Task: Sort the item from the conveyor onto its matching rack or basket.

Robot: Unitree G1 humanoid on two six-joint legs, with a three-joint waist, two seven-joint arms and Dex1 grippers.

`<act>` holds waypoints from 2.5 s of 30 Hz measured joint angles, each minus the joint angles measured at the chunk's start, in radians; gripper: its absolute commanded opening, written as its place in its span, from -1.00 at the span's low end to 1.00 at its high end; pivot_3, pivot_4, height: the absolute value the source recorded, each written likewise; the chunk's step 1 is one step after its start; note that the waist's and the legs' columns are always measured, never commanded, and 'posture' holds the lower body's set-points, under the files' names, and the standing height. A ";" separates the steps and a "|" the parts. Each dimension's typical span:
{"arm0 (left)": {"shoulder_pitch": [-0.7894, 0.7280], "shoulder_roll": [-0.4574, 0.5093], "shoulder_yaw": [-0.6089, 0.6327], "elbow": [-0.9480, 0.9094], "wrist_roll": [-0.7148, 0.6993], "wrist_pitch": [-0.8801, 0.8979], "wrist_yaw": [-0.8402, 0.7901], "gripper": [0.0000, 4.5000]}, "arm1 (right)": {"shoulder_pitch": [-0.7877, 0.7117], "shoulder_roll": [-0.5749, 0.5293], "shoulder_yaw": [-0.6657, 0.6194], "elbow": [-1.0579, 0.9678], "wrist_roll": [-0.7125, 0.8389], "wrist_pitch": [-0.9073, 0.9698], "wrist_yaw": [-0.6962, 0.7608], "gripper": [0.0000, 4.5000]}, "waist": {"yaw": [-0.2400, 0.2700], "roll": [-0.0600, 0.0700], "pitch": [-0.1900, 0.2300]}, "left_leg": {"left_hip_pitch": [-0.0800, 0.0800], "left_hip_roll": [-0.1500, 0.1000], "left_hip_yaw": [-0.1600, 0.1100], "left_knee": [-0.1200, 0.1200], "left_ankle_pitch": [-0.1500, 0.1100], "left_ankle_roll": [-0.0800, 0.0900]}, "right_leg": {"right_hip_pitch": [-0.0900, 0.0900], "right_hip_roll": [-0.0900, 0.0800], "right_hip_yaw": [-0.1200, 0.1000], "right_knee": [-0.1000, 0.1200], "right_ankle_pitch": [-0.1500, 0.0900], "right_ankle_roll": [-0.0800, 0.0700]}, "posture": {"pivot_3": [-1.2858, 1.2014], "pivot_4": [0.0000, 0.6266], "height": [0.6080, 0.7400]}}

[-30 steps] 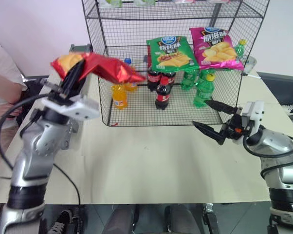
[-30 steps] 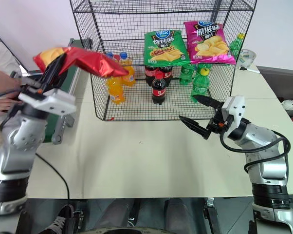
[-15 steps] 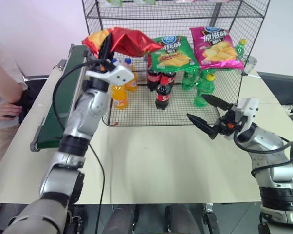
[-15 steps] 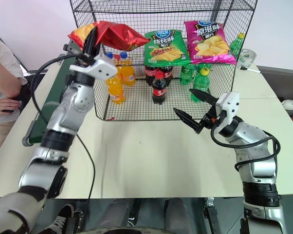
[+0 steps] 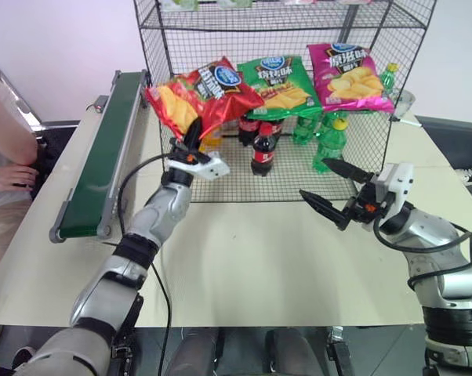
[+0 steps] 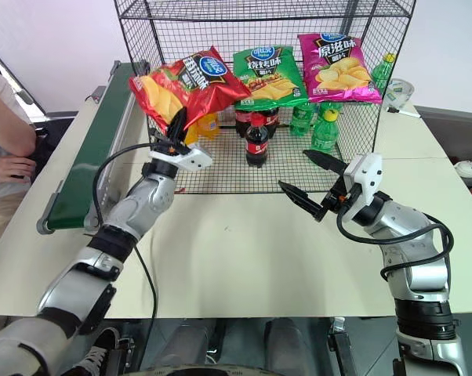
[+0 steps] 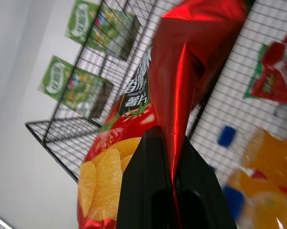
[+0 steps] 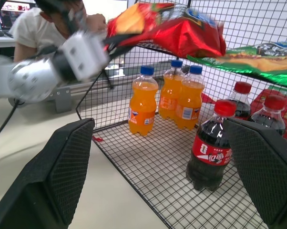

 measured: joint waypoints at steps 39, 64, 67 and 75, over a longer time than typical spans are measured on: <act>-0.357 -0.297 0.297 0.396 -0.614 0.012 -0.138 -0.20 | 0.013 0.000 0.009 -0.001 -0.015 0.007 -0.018 1.00 | -0.002 -0.001 0.000 | -0.005 -0.001 -0.001 0.007 -0.001 0.001 | 0.000 0.000 -0.002 0.001 0.000 0.001 | 0.03 -0.52 1.00; -0.117 -0.018 0.088 -0.100 -0.387 -0.164 -0.453 0.57 | -0.001 0.009 0.027 0.001 -0.017 -0.005 -0.019 1.00 | -0.006 0.000 0.000 | -0.005 -0.001 -0.001 0.007 0.000 0.001 | -0.001 0.000 0.000 0.001 0.001 0.001 | 0.03 -0.52 1.00; -0.059 -0.011 0.091 -0.165 -0.444 -0.164 -0.534 0.57 | -0.002 0.010 0.029 0.001 -0.017 -0.008 -0.017 1.00 | -0.002 0.000 0.000 | -0.005 -0.001 -0.001 0.008 0.000 0.001 | 0.000 -0.001 0.000 0.001 0.001 0.001 | 0.03 -0.52 1.00; 0.045 0.146 0.120 -0.351 -0.349 -0.138 -0.550 0.57 | 0.007 0.005 0.027 -0.014 0.038 0.044 -0.002 1.00 | -0.010 0.000 -0.001 | -0.005 -0.001 -0.001 0.006 0.000 0.001 | -0.001 -0.001 0.001 0.001 0.001 0.001 | 0.03 -0.52 1.00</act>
